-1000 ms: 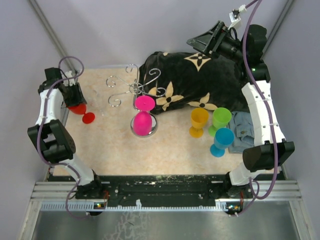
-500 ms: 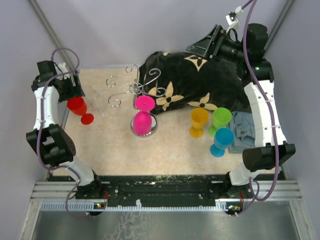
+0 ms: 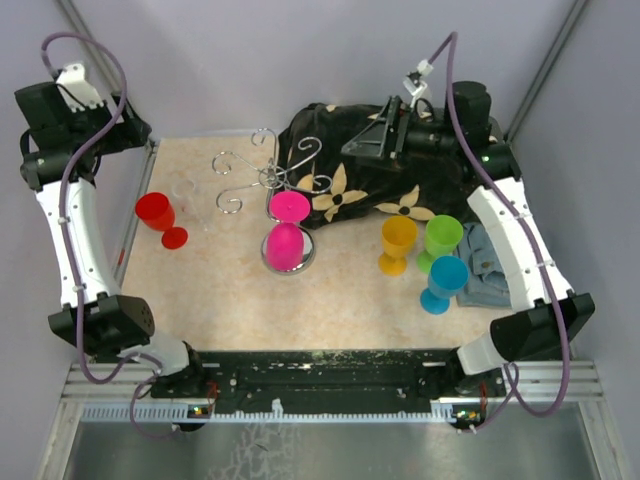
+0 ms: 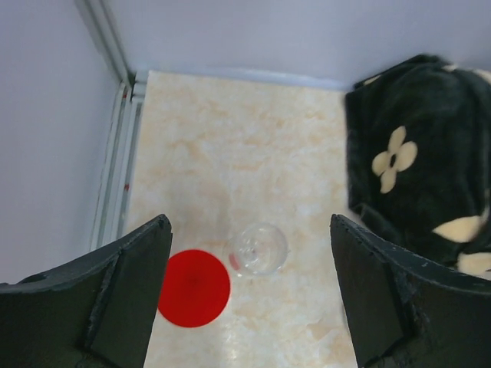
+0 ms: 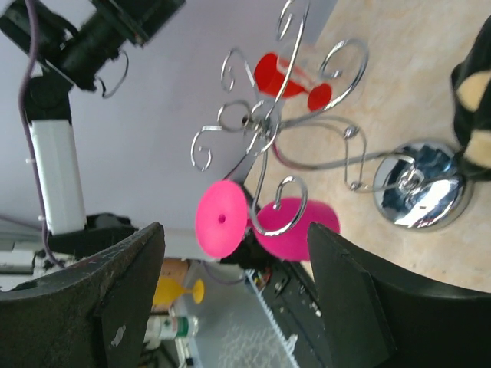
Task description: Take the wine glass off the wine glass rack
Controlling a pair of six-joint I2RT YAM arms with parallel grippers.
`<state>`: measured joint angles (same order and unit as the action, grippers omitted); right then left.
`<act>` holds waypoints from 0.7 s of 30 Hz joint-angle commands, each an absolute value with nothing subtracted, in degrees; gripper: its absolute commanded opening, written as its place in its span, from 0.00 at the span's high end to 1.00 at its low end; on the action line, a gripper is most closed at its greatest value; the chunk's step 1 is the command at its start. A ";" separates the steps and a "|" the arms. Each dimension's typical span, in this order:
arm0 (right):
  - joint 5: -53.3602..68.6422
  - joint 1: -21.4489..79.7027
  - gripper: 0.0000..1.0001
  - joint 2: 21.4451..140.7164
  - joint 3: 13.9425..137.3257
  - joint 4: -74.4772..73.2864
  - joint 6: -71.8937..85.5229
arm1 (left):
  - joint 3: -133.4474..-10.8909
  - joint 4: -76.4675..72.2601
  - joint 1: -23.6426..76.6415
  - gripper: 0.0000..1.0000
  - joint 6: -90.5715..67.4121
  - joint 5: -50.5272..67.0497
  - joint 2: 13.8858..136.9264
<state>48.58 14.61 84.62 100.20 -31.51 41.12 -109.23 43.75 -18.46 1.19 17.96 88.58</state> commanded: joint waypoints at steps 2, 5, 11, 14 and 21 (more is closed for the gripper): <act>50.14 17.00 0.27 78.99 95.27 -26.76 46.51 | -109.91 36.34 -18.52 0.11 -4.77 25.49 86.94; 50.61 17.55 0.33 76.71 90.91 -25.74 48.77 | -108.99 34.36 -18.54 0.12 -6.61 27.35 86.97; 49.54 20.60 0.40 72.61 83.46 -21.94 53.78 | -108.85 32.81 -18.46 0.14 -8.84 29.29 88.74; 48.16 23.76 0.44 72.93 81.73 -19.82 55.70 | -109.45 32.18 -18.38 0.15 -9.97 30.45 90.14; 47.15 27.39 0.55 74.88 80.55 -16.89 58.17 | -110.52 31.81 -17.86 0.17 -10.45 31.35 91.83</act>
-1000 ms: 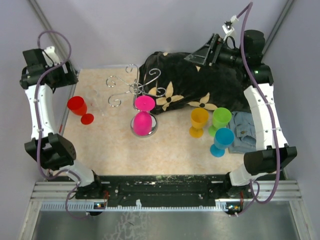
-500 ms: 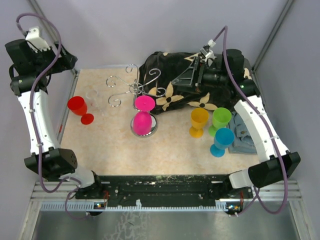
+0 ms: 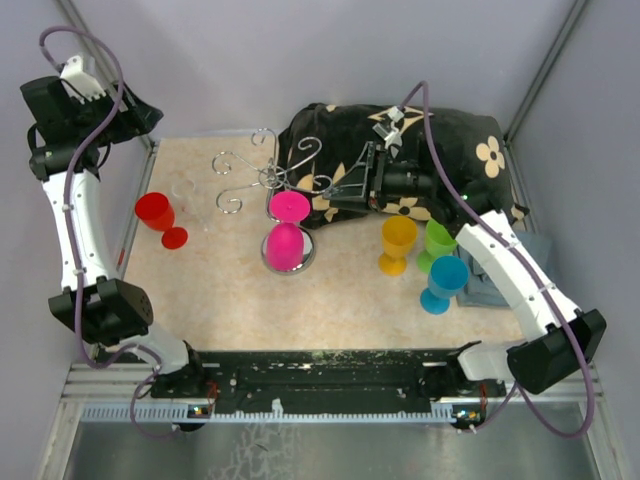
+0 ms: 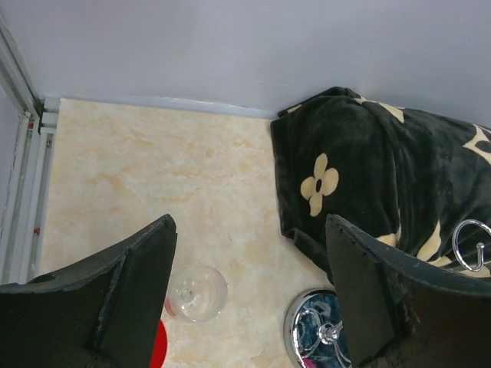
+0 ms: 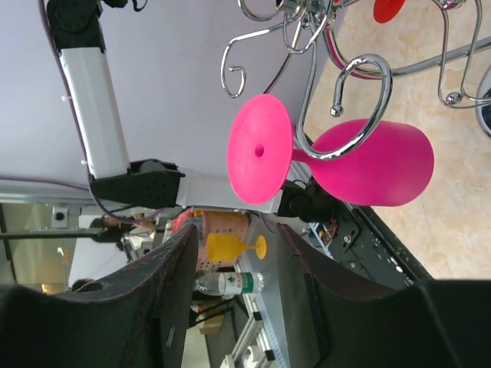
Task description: Take the wine glass off the wine glass rack
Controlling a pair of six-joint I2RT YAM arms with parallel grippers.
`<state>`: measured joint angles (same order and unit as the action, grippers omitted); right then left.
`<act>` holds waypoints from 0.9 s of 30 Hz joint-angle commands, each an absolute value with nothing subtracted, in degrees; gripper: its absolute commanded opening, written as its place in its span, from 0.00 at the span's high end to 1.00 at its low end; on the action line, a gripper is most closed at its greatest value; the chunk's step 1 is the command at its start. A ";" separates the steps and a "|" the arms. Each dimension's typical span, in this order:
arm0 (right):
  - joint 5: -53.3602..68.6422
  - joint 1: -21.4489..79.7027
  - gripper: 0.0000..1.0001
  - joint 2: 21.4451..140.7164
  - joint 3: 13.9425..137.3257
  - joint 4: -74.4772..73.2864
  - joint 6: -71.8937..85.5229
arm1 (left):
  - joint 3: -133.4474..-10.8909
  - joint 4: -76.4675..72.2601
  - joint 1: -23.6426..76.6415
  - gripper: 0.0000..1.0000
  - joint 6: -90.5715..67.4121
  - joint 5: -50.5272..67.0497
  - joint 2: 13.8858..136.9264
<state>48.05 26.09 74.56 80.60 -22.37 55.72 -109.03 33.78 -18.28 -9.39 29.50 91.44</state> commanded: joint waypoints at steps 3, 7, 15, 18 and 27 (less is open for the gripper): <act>47.44 28.94 0.58 76.00 80.25 -16.02 58.61 | -110.22 31.81 -17.84 0.17 -10.30 31.64 91.89; 47.96 29.98 0.61 77.40 79.58 -15.55 58.49 | -110.21 31.92 -17.85 0.18 -9.87 31.71 91.80; 48.34 31.24 0.62 79.72 79.77 -15.86 57.56 | -110.26 32.47 -17.84 0.18 -9.67 32.13 91.76; 48.25 31.54 0.62 80.46 80.19 -15.38 57.47 | -110.54 32.85 -17.84 0.18 -9.40 32.18 91.76; 48.77 32.73 0.64 81.99 80.20 -12.96 58.02 | -112.04 34.88 -17.86 0.18 -7.78 32.18 92.02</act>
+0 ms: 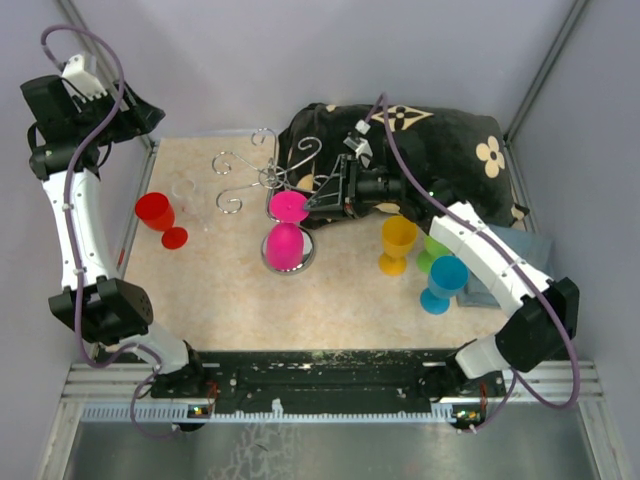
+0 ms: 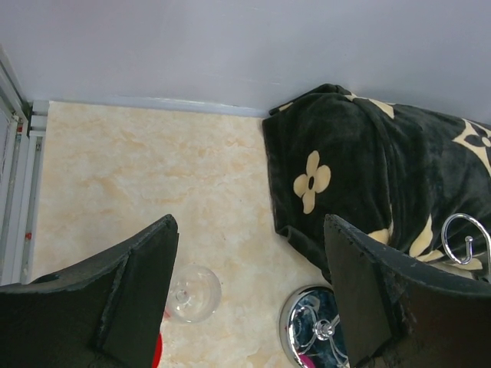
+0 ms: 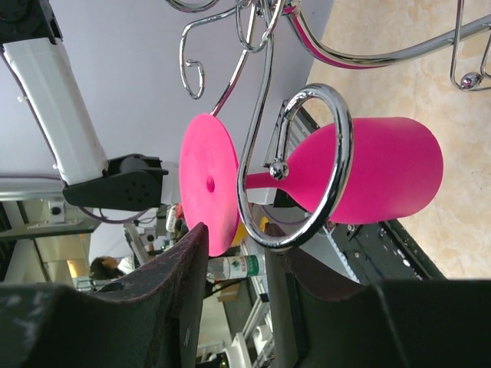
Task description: Take the wine glass off the wine glass rack
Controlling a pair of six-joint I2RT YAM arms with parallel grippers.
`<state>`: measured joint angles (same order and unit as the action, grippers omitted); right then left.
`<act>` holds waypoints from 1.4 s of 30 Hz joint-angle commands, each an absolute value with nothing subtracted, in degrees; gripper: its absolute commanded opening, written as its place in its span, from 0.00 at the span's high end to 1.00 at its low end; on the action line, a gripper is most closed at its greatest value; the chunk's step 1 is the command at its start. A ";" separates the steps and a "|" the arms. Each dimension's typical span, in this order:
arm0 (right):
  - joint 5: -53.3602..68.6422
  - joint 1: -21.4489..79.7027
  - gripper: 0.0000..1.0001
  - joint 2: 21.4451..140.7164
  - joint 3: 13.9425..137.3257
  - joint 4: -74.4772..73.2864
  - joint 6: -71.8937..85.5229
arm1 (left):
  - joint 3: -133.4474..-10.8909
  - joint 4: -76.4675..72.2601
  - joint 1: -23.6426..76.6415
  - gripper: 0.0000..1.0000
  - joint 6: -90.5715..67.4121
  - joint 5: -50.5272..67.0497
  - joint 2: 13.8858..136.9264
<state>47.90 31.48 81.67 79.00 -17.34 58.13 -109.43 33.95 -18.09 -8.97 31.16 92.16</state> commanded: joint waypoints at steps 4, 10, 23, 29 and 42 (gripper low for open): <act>48.87 33.03 0.71 82.09 80.02 -12.12 58.29 | -112.10 35.22 -17.84 0.18 -7.53 32.36 91.93; 48.65 33.14 1.00 81.47 79.16 -11.43 58.59 | -111.50 35.63 -17.89 0.18 -7.21 32.56 91.51; 50.40 32.97 1.00 79.89 80.08 -8.46 61.59 | -109.86 35.03 -17.91 0.19 -8.00 32.71 90.63; 51.04 32.00 1.00 79.91 80.26 -4.13 65.04 | -109.63 34.76 -17.85 0.18 -8.17 32.70 90.37; 52.21 32.01 1.00 80.49 79.75 -1.50 67.42 | -109.52 34.60 -17.84 0.18 -8.29 32.73 90.44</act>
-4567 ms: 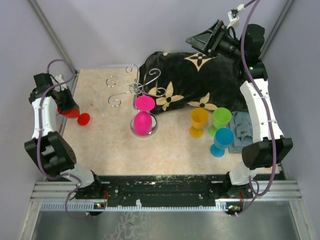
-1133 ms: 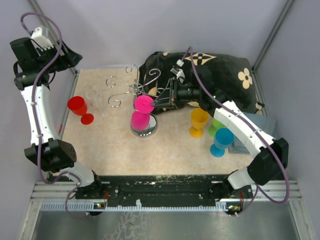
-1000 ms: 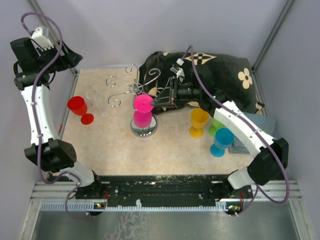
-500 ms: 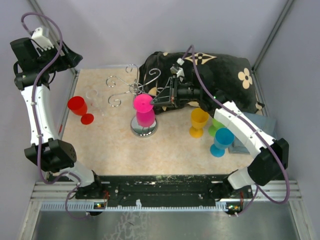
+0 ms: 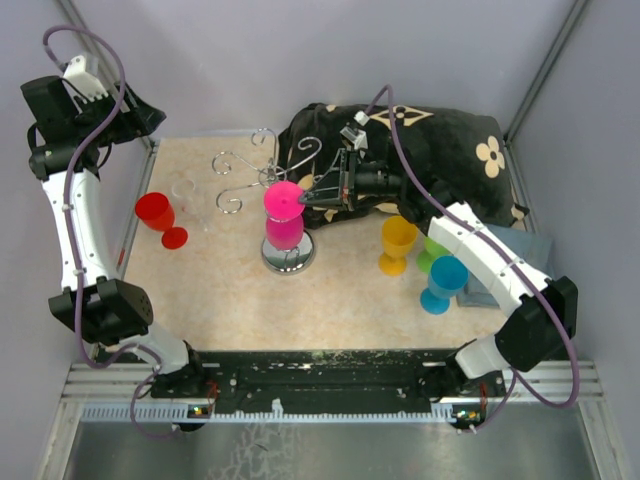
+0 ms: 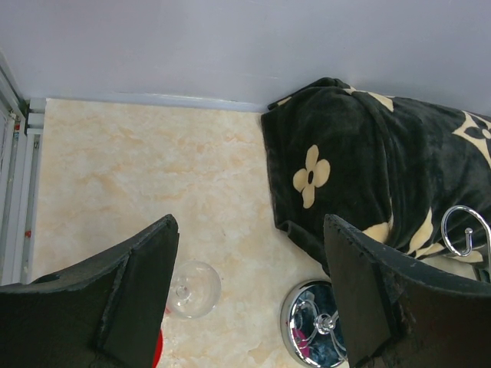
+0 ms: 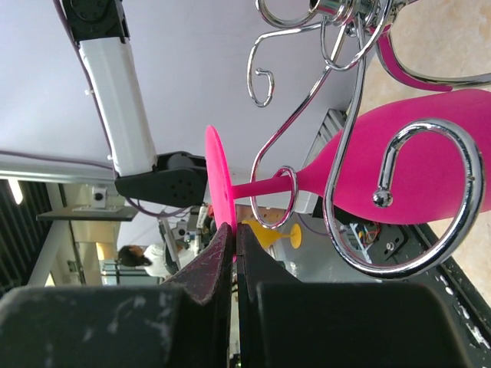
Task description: Take the wine glass off the wine glass rack
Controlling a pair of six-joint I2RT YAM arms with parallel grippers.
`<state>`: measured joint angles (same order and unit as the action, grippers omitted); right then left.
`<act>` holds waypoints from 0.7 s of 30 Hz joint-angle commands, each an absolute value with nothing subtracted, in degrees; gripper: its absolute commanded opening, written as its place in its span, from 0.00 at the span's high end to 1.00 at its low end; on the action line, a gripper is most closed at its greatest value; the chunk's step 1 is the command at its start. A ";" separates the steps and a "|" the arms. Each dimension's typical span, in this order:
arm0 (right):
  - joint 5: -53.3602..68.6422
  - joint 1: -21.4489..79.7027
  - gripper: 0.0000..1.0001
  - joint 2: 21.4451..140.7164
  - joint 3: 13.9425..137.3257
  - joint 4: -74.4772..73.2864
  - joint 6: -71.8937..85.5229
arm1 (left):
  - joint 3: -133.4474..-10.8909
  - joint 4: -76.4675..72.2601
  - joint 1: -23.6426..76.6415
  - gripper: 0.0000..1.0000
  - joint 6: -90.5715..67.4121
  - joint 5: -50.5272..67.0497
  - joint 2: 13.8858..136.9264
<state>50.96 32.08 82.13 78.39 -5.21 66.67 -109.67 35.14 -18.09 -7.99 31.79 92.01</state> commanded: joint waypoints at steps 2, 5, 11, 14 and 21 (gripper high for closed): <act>52.27 31.99 1.00 80.28 79.37 -1.93 67.32 | -109.43 34.71 -17.89 0.19 -8.26 32.72 90.44; 52.53 32.07 1.00 79.98 78.78 -2.00 67.32 | -109.26 34.65 -17.89 0.18 -8.27 32.70 90.36; 53.20 32.98 1.00 81.34 79.90 -2.56 67.01 | -109.42 34.83 -17.84 0.19 -8.26 32.72 90.44; 53.50 33.59 1.00 82.26 80.77 -3.51 66.40 | -109.73 35.01 -17.89 0.19 -8.07 32.74 90.50; 53.96 34.40 1.00 83.77 82.22 -5.22 65.51 | -109.78 35.36 -17.85 0.19 -7.47 32.63 90.44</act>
